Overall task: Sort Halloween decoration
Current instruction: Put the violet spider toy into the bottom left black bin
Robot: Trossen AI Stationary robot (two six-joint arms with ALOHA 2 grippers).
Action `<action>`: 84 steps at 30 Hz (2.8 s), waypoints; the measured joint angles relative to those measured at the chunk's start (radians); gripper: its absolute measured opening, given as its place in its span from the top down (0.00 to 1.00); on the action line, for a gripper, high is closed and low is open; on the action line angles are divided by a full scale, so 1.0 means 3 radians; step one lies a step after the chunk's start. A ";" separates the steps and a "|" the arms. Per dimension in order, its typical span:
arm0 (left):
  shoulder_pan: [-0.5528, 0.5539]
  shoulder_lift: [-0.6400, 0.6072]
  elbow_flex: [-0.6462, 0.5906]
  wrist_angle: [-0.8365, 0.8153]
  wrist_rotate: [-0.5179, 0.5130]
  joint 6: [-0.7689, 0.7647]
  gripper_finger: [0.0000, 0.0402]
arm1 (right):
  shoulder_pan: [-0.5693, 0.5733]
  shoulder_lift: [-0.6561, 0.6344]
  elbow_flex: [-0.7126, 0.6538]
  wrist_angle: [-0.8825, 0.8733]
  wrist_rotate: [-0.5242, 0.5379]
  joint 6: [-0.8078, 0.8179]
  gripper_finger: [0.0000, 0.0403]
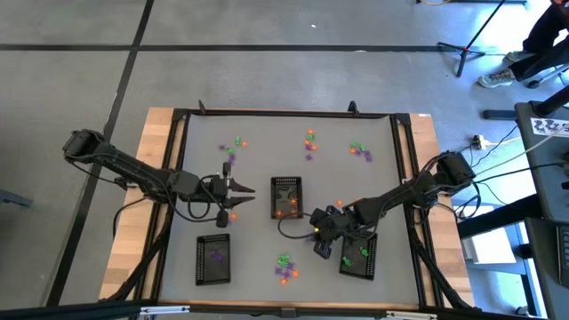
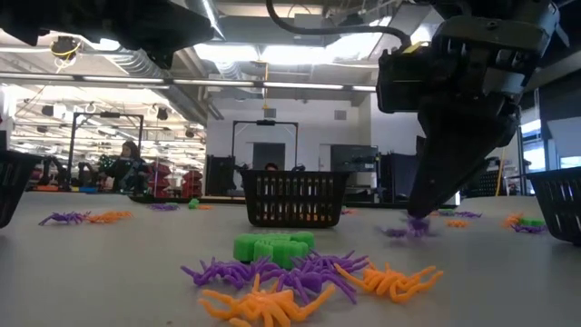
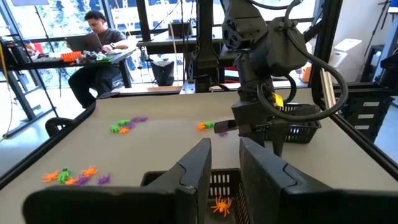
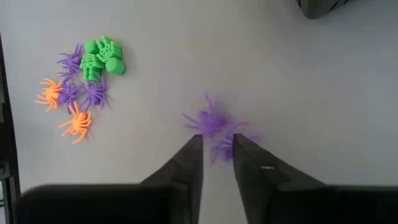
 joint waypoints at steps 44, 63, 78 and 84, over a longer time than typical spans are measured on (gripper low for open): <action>0.0019 0.0000 0.0000 0.0016 -0.0068 0.0012 0.81 | -0.0001 0.0201 0.0506 -0.0961 0.0237 -0.0536 0.96; 0.0016 0.0000 0.0000 -0.0038 -0.0066 -0.0472 0.81 | 0.0004 0.0193 0.1349 -0.1257 0.1492 -0.1115 1.00; 0.0014 0.0520 0.0000 0.0352 -0.0093 -0.1099 0.81 | -0.0222 0.0208 0.1359 -0.0107 0.1937 -0.1753 1.00; 0.0015 0.0765 0.0000 0.0640 -0.0276 -0.1245 0.81 | -0.0331 0.0322 0.1361 0.0112 0.1767 -0.1915 1.00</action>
